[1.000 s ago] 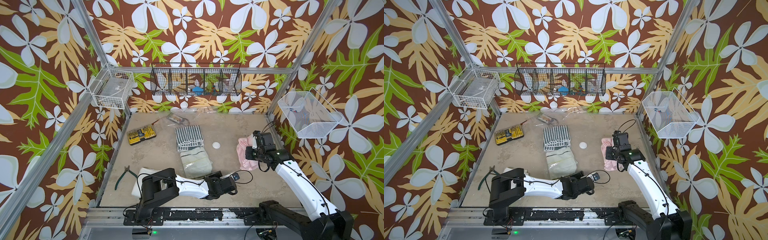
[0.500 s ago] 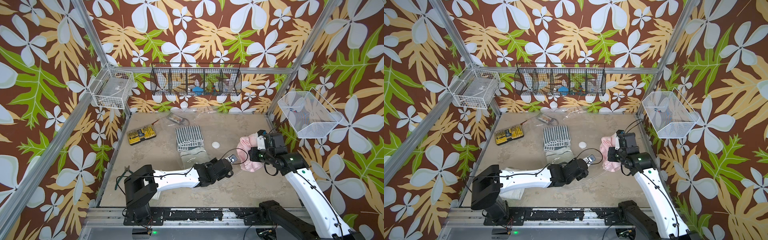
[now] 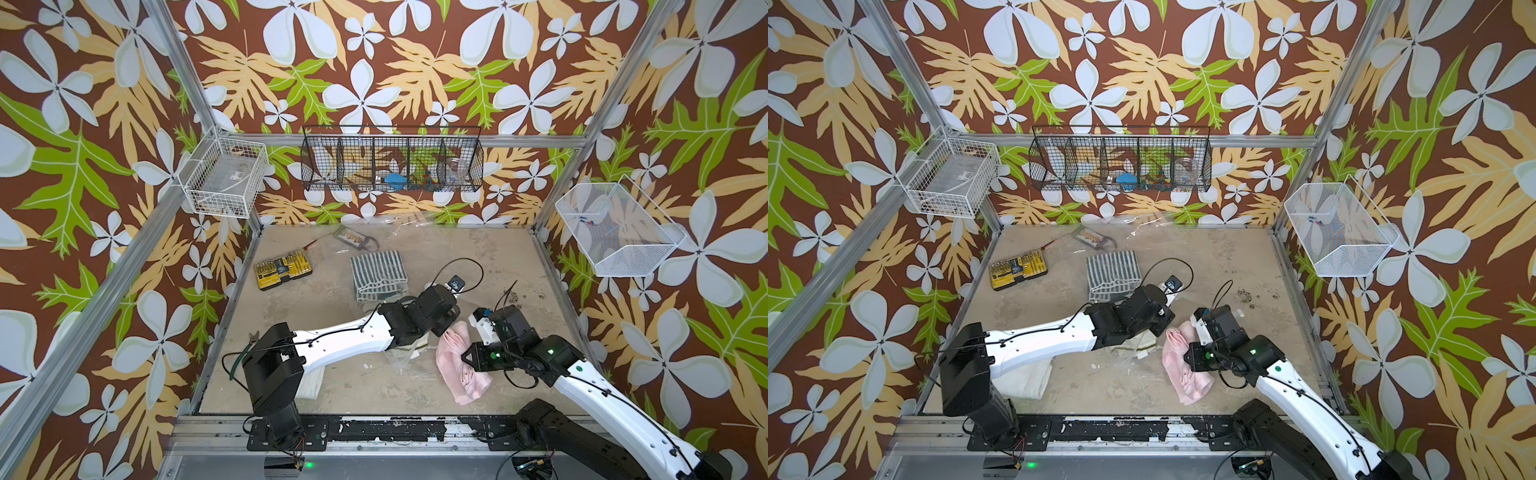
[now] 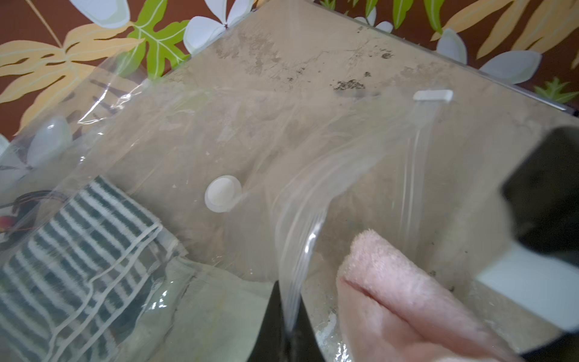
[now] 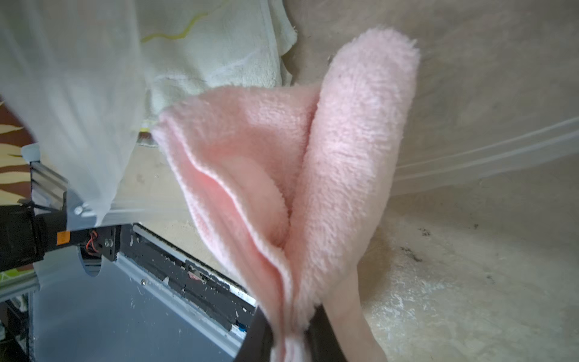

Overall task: Place the folded towel into the vacuum bag
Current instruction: Open the vacuum bag at the center of the board, then place the towel in the vacuum bag.

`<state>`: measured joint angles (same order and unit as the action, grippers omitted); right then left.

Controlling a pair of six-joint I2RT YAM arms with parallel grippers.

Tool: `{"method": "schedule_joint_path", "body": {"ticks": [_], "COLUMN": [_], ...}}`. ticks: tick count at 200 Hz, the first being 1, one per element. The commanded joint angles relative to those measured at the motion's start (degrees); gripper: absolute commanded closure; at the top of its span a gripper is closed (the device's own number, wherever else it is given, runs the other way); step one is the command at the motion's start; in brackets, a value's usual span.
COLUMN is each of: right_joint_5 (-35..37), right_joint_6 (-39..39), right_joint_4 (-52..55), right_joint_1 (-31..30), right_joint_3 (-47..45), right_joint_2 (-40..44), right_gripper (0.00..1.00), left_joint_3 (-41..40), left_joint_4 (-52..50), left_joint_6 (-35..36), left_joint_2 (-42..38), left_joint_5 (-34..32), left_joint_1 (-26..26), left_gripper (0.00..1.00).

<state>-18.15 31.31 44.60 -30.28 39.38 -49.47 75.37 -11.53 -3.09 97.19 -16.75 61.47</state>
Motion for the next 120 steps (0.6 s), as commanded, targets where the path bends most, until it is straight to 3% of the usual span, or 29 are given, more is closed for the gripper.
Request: {"method": "schedule_joint_path", "body": {"ticks": [1,44,75,113,120], "right_joint_5": [-1.3,2.0,14.6,21.7,23.2], "right_joint_6": [0.2,-3.9,-8.2,-7.9,-7.8], "right_joint_4": [-7.0,-13.1,-14.1,-19.4,-20.1], "right_joint_1": [-0.2,-0.1,1.3,1.7,1.7], "right_joint_3": [0.5,3.6,6.3,3.9,3.4], "right_joint_2": [-1.9,-9.0,-17.6,-24.8,-25.3], "right_gripper": [1.0,1.0,1.0,0.83,0.76], "left_joint_3": [0.2,-0.9,-1.0,-1.6,-1.7], "left_joint_4": [0.6,1.6,1.0,0.7,0.6], "left_joint_6": [-1.0,-1.1,-0.4,-0.2,-0.1], "left_joint_2": [-1.0,-2.3,-2.1,-2.1,-2.0], "left_joint_5": [2.7,4.8,5.3,6.3,6.4], "left_joint_1": [0.1,0.0,0.0,0.0,0.0], "left_gripper": [1.0,1.0,1.0,1.0,1.0]}}
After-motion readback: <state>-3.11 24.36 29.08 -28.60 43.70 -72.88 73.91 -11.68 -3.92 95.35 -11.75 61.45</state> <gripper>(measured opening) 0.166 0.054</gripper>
